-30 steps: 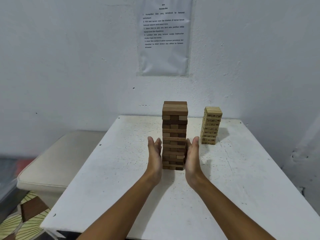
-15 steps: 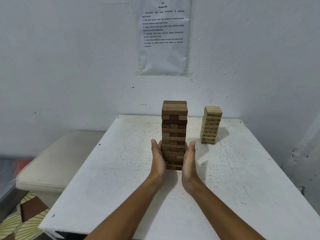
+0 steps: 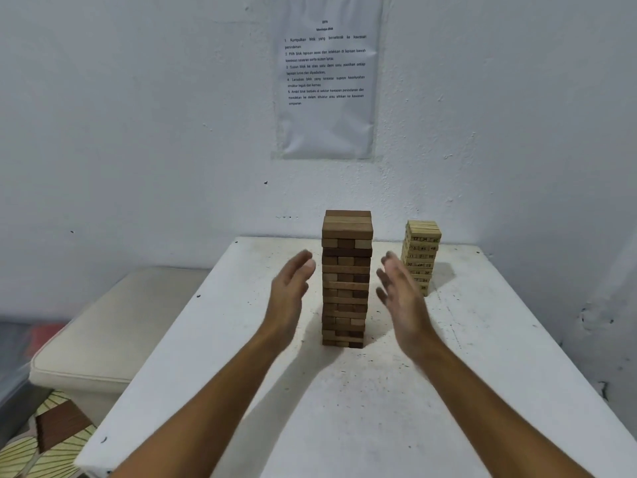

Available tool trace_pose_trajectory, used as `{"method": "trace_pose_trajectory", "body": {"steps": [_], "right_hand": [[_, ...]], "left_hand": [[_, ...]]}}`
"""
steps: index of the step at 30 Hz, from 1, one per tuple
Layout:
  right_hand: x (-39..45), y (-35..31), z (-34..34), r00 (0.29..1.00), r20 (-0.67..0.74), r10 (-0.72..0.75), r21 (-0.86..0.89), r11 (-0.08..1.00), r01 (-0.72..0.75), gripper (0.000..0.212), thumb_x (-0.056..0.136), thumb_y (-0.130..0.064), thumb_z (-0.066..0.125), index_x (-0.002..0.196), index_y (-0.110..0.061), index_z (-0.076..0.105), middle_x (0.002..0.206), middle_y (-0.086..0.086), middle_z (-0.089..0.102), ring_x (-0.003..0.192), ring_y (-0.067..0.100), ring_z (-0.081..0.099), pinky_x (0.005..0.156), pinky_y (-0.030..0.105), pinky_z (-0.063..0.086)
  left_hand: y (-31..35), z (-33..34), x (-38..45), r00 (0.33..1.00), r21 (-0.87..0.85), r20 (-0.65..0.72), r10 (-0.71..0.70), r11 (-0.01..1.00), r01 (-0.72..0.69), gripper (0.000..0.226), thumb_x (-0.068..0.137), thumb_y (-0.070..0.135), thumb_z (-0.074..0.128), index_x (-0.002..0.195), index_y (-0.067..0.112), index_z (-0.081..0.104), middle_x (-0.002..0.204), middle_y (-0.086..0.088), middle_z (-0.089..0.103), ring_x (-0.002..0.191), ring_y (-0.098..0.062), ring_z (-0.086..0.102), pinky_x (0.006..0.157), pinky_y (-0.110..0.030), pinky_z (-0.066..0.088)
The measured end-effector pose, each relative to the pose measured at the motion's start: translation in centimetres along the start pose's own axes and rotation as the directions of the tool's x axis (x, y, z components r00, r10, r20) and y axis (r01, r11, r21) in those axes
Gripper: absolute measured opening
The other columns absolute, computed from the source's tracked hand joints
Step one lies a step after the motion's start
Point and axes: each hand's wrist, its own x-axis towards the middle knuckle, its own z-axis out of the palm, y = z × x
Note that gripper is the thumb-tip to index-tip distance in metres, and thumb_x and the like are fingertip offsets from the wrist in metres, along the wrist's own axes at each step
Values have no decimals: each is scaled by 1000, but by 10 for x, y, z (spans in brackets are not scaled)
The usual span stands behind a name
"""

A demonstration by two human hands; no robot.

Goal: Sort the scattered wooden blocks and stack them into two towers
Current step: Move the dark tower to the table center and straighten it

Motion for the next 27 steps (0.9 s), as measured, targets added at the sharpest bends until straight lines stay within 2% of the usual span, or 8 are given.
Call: {"method": "trace_pose_trajectory", "body": {"steps": [4, 8, 11, 14, 19, 21, 23, 27], "right_hand": [[23, -37, -10, 988, 50, -149, -16, 989, 150, 81, 77, -40, 62, 149, -18, 32, 149, -4, 43, 134, 11, 44, 110, 33, 39], [33, -55, -7, 971, 155, -179, -70, 979, 192, 86, 76, -38, 66, 150, -17, 30, 152, -5, 39, 136, 8, 41, 112, 34, 36], [33, -56, 0, 970, 193, -147, -86, 982, 166, 89, 80, -39, 70, 152, -15, 24, 155, -6, 34, 136, 2, 36, 116, 35, 31], [32, -56, 6, 967, 221, -123, -79, 987, 143, 65, 92, -35, 59, 147, -13, 33, 135, -20, 55, 124, -7, 46, 112, 29, 34], [29, -55, 13, 976, 187, -112, -31, 992, 120, 105, 73, -78, 57, 151, -13, 29, 155, 6, 34, 143, 16, 32, 120, 45, 21], [30, -51, 13, 976, 183, -120, -27, 992, 127, 107, 71, -83, 55, 147, -11, 35, 154, 9, 35, 144, 21, 31, 120, 49, 20], [32, -50, 13, 978, 171, -116, -10, 993, 120, 105, 71, -83, 55, 147, -13, 37, 153, 7, 38, 143, 18, 32, 120, 49, 20], [28, -54, 14, 981, 159, -110, -6, 994, 112, 105, 67, -83, 58, 147, -16, 39, 151, 3, 41, 141, 14, 34, 120, 47, 21]], "left_hand": [[36, -10, 22, 982, 28, 108, 155, 987, -159, 50, 79, 30, 69, 127, 24, 56, 131, 5, 62, 124, -10, 55, 107, -33, 43], [54, -7, 31, 972, 4, 145, 187, 982, -190, 58, 71, 50, 67, 125, 30, 57, 133, 9, 60, 127, -9, 52, 111, -39, 39], [54, 2, 27, 974, 1, 171, 145, 989, -148, 75, 73, 65, 53, 138, 28, 46, 148, 8, 45, 137, -8, 40, 117, -42, 30], [51, 10, 20, 971, 64, 230, 64, 995, -80, 97, 72, 78, 39, 152, 24, 29, 157, 9, 29, 144, -5, 25, 122, -40, 17], [51, 18, 11, 967, 99, 251, 43, 993, -70, 87, 75, 84, 22, 149, 38, 27, 159, 9, 23, 147, -6, 16, 123, -42, 8], [54, 21, 8, 965, 82, 257, 59, 993, -83, 52, 82, 78, 17, 124, 63, 44, 154, 13, 31, 145, -5, 22, 123, -42, 10], [57, 23, 8, 964, 74, 260, 59, 994, -80, 40, 85, 72, 15, 103, 72, 50, 150, 15, 35, 143, -3, 26, 122, -41, 12], [51, 21, 14, 968, 45, 238, 81, 995, -94, 55, 84, 72, 18, 132, 52, 38, 155, 14, 30, 145, -5, 23, 122, -41, 15]]}}
